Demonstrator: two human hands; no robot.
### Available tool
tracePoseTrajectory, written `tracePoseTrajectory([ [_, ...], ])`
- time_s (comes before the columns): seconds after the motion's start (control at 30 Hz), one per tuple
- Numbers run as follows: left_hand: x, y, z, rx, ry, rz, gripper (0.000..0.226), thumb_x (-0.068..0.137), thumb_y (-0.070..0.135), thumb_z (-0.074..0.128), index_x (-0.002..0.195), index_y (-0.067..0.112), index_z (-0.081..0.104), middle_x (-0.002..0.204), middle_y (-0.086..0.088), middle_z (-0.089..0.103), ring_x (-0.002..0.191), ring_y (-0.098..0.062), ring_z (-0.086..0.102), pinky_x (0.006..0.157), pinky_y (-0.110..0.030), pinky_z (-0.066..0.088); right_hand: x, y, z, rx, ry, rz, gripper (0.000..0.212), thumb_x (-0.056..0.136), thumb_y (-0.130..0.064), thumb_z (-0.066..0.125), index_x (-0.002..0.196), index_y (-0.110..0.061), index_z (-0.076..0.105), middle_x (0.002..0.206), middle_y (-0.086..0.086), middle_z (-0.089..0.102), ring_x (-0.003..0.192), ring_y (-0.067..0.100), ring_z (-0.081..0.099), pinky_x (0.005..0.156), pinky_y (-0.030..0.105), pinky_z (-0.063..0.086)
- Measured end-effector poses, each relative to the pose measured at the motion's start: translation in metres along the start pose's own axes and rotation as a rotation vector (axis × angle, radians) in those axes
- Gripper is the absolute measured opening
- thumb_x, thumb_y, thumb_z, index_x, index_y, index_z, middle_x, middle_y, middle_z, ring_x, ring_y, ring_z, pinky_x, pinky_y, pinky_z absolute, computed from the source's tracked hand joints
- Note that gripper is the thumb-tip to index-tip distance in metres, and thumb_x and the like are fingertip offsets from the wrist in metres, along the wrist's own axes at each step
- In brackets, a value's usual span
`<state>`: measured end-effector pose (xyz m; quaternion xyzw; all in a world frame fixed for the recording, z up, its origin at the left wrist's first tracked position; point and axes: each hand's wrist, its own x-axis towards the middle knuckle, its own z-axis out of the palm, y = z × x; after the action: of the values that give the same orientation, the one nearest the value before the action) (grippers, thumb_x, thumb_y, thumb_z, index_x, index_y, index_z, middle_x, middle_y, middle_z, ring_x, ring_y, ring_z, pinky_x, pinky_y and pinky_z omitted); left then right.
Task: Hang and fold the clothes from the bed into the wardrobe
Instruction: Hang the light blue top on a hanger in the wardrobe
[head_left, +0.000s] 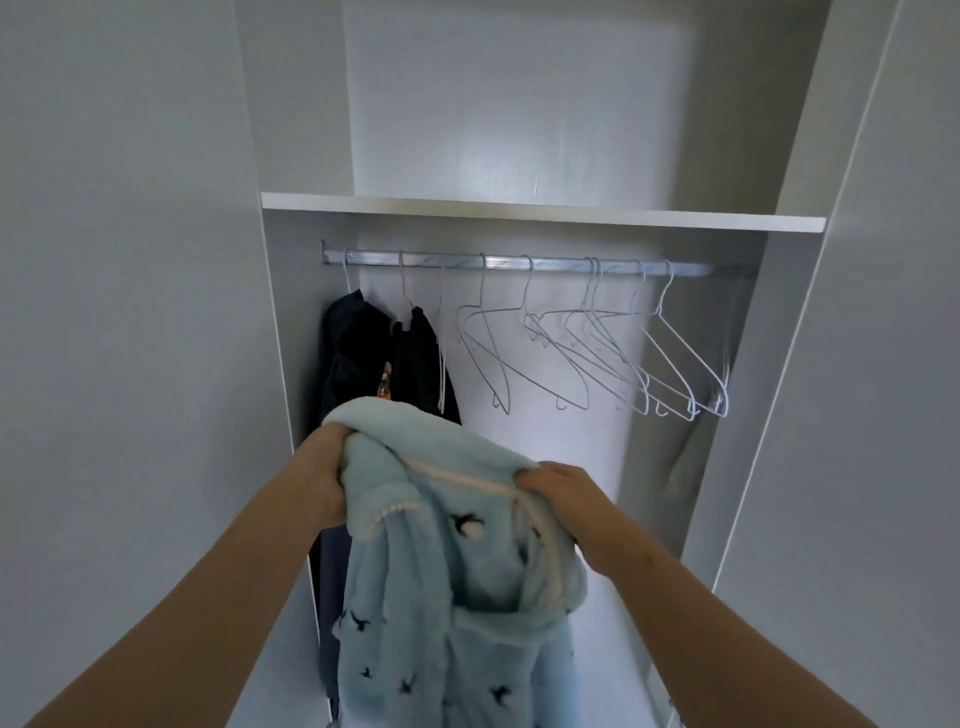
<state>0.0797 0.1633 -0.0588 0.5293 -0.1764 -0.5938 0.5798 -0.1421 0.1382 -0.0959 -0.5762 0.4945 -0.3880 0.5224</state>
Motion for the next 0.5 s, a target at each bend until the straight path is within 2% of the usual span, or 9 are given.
tracePoseTrajectory([
  [0.1,0.014,0.017,0.011,-0.102,-0.008,0.074,0.024,0.096,0.026,0.047,0.091,0.007,0.061,0.058,-0.013,0.064,0.064,-0.027,0.056,0.063,-0.032,0.051,0.032,-0.003,0.01,-0.058,-0.103,0.043,0.009,0.086,-0.016,0.06,0.092,-0.014,0.066,0.088,0.005,0.065,0.08,0.02,0.059,0.072,0.029,0.049],
  [0.17,0.023,0.027,0.018,-0.158,-0.004,0.112,0.028,0.097,0.026,0.043,0.09,0.004,0.059,0.057,-0.013,0.065,0.068,-0.026,0.054,0.064,-0.037,0.045,0.061,-0.006,0.014,-0.058,-0.121,0.032,0.022,0.086,-0.014,0.06,0.108,-0.016,0.063,0.103,0.006,0.063,0.09,0.02,0.058,0.076,0.029,0.05],
  [0.23,0.034,0.037,0.024,-0.215,0.021,0.158,0.03,0.099,0.025,0.037,0.107,0.003,0.057,0.067,-0.014,0.06,0.067,-0.025,0.052,0.065,-0.035,0.044,0.093,-0.015,0.019,-0.041,-0.136,0.015,0.026,0.087,-0.009,0.057,0.111,-0.015,0.061,0.103,0.007,0.062,0.089,0.02,0.057,0.071,0.025,0.048],
  [0.3,0.044,0.045,0.028,-0.215,0.087,0.232,0.031,0.1,0.021,0.03,0.124,0.012,0.048,0.069,-0.011,0.054,0.061,-0.022,0.052,0.063,-0.033,0.042,0.125,-0.023,0.023,0.011,-0.121,0.015,0.022,0.088,-0.004,0.054,0.107,-0.012,0.061,0.091,0.007,0.061,0.078,0.017,0.055,0.063,0.021,0.044],
  [0.33,0.051,0.052,0.03,-0.212,0.121,0.258,0.029,0.101,0.02,0.027,0.121,0.014,0.047,0.061,-0.01,0.057,0.054,-0.021,0.056,0.058,-0.031,0.043,0.144,-0.028,0.025,0.038,-0.105,0.005,0.017,0.09,-0.003,0.052,0.101,-0.011,0.061,0.085,0.006,0.059,0.071,0.016,0.053,0.06,0.02,0.042],
  [0.4,0.062,0.066,0.031,-0.219,0.134,0.256,0.042,0.103,0.019,0.022,0.106,-0.003,0.059,0.041,-0.011,0.057,0.038,-0.019,0.058,0.047,-0.028,0.047,0.181,-0.031,0.029,0.08,-0.056,0.0,0.014,0.091,-0.003,0.049,0.092,-0.007,0.062,0.075,0.005,0.054,0.061,0.014,0.047,0.056,0.021,0.038],
  [0.43,0.068,0.074,0.031,-0.239,0.127,0.243,0.051,0.103,0.021,0.024,0.089,-0.01,0.063,0.041,-0.013,0.058,0.039,-0.023,0.059,0.049,-0.028,0.049,0.2,-0.033,0.032,0.092,-0.031,-0.006,0.015,0.09,-0.003,0.048,0.093,0.0,0.062,0.072,0.006,0.051,0.059,0.015,0.044,0.055,0.022,0.036],
  [0.47,0.069,0.079,0.032,-0.246,0.134,0.234,0.052,0.102,0.022,0.027,0.08,-0.011,0.06,0.047,-0.016,0.061,0.041,-0.026,0.06,0.062,-0.03,0.051,0.214,-0.033,0.035,0.096,0.014,-0.016,0.018,0.089,-0.002,0.047,0.096,0.009,0.06,0.07,0.006,0.047,0.057,0.015,0.04,0.054,0.024,0.034],
  [0.5,0.075,0.085,0.034,-0.249,0.147,0.255,0.046,0.101,0.021,0.029,0.081,-0.01,0.056,0.054,-0.015,0.065,0.038,-0.025,0.059,0.071,-0.029,0.049,0.231,-0.033,0.038,0.086,0.033,-0.022,0.019,0.088,-0.002,0.046,0.094,0.012,0.059,0.069,0.006,0.044,0.056,0.015,0.038,0.053,0.024,0.031],
])
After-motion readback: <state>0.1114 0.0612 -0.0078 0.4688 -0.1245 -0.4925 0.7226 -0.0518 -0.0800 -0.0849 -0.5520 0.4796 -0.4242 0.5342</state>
